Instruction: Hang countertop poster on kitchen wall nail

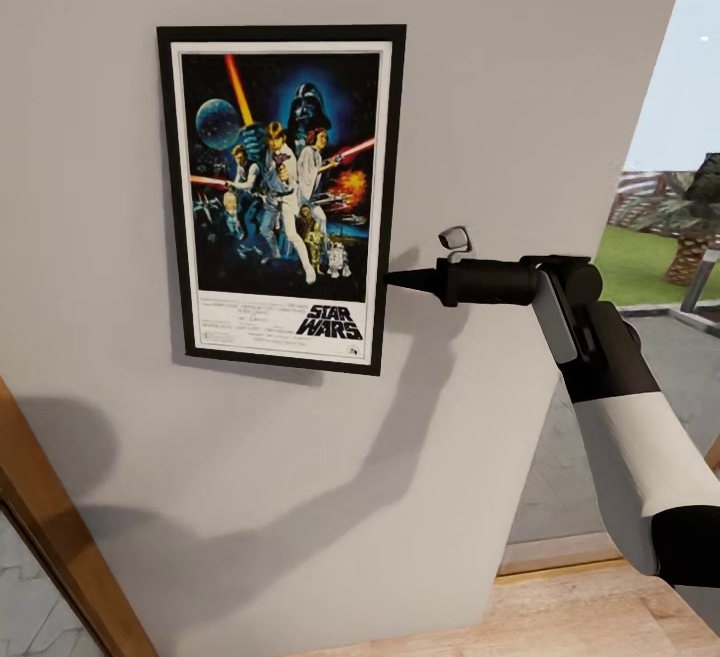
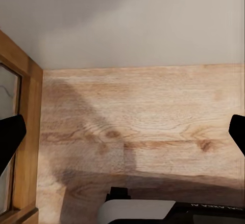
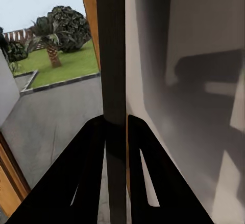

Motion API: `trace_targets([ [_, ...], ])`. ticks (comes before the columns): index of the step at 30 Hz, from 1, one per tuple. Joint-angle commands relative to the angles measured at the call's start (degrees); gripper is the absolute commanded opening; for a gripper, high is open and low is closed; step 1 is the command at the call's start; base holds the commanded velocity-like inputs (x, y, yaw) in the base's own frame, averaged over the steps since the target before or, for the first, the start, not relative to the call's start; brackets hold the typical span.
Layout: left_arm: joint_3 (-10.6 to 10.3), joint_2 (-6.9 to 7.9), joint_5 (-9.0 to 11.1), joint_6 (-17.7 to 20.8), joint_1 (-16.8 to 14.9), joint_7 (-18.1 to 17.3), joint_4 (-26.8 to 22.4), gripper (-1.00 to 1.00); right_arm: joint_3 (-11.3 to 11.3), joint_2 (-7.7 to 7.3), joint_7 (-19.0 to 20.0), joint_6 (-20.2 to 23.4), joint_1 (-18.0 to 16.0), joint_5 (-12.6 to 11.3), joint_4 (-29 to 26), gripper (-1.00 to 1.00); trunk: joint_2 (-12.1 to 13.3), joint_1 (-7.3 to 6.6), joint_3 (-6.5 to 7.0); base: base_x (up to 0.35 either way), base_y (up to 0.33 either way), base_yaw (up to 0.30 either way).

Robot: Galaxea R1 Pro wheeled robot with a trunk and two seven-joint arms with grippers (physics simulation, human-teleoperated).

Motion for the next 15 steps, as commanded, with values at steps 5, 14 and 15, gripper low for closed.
trace_targets([
  [5,0.1,-0.03,0.0,-0.1,0.0,0.0,0.0,1.0,0.1,-0.05,0.1,0.3,0.0,0.0,0.1,-1.0,0.0,0.03,-0.02,0.0,0.0,0.0],
  [14,0.1,-0.03,0.0,-0.1,0.0,0.0,0.0,1.0,0.1,-0.05,0.1,0.3,0.0,0.0,0.1,-1.0,0.0,0.03,-0.02,0.0,0.0,0.0],
  [15,0.1,-0.03,0.0,-0.1,0.0,0.0,0.0,1.0,0.1,-0.05,0.1,0.3,0.0,0.0,0.1,-1.0,0.0,0.03,-0.02,0.0,0.0,0.0],
])
